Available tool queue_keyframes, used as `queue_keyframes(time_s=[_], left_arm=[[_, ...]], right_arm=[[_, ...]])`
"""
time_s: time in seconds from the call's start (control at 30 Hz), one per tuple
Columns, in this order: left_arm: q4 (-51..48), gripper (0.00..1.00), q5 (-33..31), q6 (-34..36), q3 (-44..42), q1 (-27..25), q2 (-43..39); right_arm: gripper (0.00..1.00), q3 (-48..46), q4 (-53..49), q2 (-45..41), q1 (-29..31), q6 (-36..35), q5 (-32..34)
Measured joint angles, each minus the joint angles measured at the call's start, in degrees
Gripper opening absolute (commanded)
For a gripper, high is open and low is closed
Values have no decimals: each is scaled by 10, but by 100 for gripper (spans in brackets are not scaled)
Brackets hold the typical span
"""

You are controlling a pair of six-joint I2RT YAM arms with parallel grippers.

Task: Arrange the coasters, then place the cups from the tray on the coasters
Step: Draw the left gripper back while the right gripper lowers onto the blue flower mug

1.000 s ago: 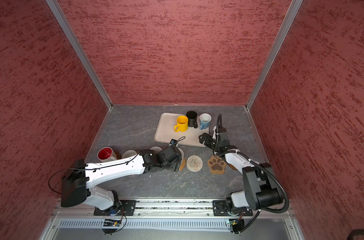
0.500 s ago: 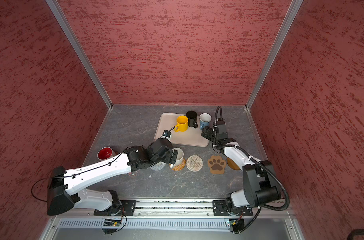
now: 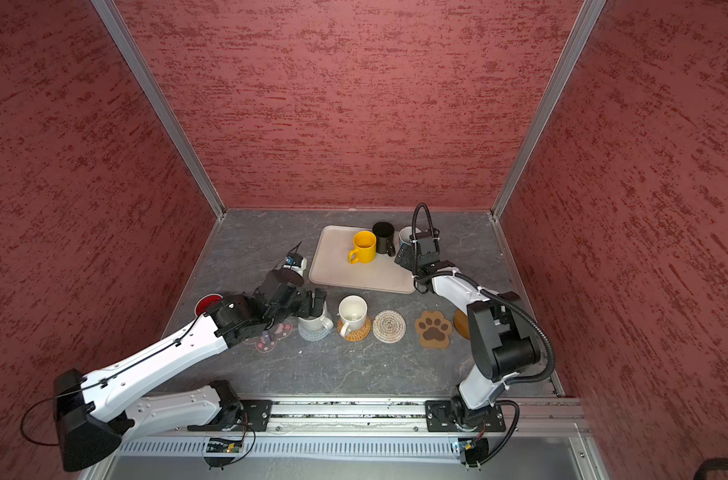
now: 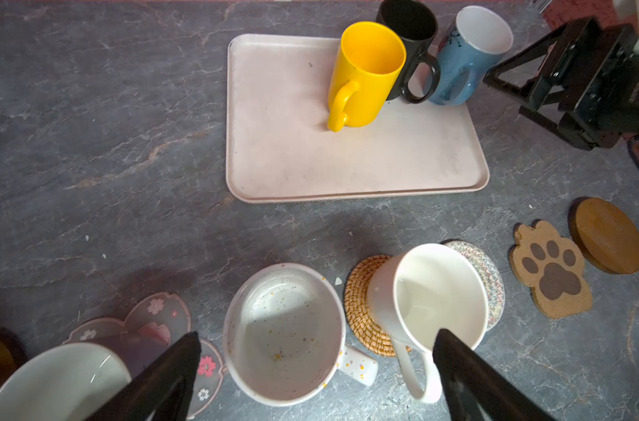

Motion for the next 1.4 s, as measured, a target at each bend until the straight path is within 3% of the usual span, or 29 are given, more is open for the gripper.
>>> queue_keyframes(time_s=[0.7, 1.0, 1.4], left_arm=[[37, 100, 88, 4, -72, 96, -36], [41, 100, 96, 4, -72, 100, -36], [38, 100, 96, -6, -87, 100, -53]], right_arm=[[92, 114, -52, 117, 0, 2, 63], [74, 114, -58, 121, 1, -14, 76], [59, 105, -58, 121, 2, -56, 80]])
